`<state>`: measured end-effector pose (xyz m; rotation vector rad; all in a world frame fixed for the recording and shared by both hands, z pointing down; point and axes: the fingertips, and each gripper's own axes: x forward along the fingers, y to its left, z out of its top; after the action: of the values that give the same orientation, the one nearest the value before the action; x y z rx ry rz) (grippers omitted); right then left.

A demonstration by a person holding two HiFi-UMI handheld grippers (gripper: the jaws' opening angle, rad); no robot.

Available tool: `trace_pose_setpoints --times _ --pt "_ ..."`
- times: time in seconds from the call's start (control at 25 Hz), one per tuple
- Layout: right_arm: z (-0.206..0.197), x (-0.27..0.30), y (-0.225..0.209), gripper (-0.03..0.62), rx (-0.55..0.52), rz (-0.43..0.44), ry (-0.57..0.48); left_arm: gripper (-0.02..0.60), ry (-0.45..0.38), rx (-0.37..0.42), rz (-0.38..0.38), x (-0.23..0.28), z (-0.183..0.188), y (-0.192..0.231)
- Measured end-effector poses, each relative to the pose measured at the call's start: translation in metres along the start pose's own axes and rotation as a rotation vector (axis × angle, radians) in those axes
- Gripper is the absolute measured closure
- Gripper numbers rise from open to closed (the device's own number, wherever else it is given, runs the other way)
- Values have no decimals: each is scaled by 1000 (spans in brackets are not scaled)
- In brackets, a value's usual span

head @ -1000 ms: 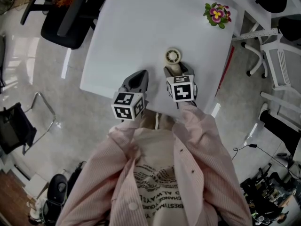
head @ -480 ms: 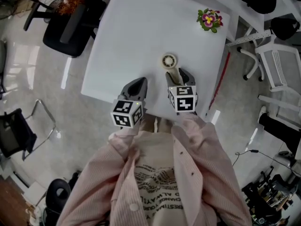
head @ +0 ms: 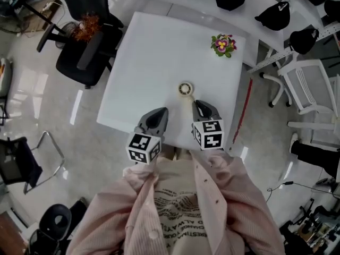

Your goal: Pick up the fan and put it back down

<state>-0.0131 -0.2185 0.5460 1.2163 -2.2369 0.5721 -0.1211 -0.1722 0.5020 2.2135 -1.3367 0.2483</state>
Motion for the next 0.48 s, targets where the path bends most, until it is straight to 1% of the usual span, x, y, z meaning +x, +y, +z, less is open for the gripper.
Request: trace_pose_setpoints --times 0.16,0.48 --pt "20 -22 0 588 8 22 -62 580 -62 30 2 -12 24 -5" --pt "59 -68 1 594 42 76 -181 580 -162 70 0 -39 62 -19"
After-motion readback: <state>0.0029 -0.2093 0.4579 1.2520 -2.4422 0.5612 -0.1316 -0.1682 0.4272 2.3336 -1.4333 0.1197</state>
